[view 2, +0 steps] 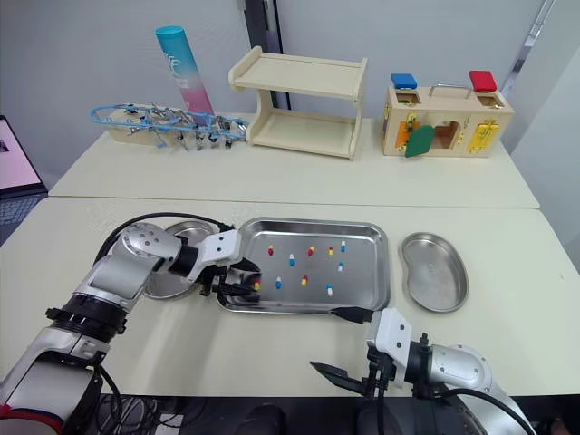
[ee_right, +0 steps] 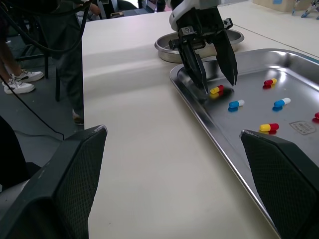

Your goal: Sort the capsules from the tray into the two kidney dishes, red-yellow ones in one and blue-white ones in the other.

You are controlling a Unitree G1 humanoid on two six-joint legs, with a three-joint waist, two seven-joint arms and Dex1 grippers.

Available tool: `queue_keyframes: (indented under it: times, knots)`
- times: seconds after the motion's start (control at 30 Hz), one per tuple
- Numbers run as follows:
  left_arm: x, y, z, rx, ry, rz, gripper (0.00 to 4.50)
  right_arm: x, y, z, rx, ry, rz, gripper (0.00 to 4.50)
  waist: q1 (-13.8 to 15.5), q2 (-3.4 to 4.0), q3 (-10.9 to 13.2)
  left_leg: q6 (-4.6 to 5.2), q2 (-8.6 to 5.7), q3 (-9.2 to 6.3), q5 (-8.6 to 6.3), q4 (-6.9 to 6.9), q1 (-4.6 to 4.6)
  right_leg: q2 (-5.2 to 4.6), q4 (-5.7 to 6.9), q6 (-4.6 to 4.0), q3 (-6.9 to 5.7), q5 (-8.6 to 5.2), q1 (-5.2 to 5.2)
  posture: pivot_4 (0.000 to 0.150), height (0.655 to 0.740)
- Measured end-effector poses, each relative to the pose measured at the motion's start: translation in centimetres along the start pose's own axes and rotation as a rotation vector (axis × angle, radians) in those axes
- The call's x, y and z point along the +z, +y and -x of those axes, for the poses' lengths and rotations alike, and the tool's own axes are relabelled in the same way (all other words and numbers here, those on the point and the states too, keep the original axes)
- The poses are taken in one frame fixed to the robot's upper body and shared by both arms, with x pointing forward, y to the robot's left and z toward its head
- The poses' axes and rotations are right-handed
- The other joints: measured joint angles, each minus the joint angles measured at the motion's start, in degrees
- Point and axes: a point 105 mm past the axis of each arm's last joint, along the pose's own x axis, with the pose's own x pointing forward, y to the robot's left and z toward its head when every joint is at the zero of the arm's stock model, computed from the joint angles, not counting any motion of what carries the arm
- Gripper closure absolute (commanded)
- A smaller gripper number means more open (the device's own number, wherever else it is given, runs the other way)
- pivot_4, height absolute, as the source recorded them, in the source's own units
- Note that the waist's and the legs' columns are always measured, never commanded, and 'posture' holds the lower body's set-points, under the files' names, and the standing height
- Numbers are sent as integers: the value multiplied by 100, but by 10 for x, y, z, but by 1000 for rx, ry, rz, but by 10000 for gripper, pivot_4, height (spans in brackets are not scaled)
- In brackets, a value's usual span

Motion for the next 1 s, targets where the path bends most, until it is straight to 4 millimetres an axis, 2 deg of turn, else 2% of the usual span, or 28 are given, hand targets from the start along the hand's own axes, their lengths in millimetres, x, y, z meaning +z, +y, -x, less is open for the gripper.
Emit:
queue_keyframes:
  times: [0.23,0.5,0.53,0.9,1.0]
  knots:
    - [0,0,0,-1,11,11,19226,-1,0,-1,-5,5,-8,0,0,0,0,0,0,0,0,0,0,0,0,0,0,0,0,1500,7400]
    - [5,-6,-5,-11,15,-8,43224,5,-4,-6,-16,-21,-20,0,-1,0,0,0,0,-1,0,0,1,0,0,0,1,0,1,1500,7400]
    - [5,-7,-5,-13,16,-9,44933,5,-5,-6,-17,-23,-20,0,1,0,0,0,0,-1,0,0,2,0,0,0,0,0,2,1500,7400]
    - [7,-7,-6,4,10,14,44933,10,-9,-8,-17,-31,-8,0,6,0,0,0,0,-2,0,0,2,0,-1,0,-1,0,3,1500,7400]
    - [14,-4,-5,21,-27,25,44933,11,-9,-9,-16,-34,-6,0,7,0,0,0,0,-2,0,1,1,0,-1,0,-2,0,3,1500,7400]
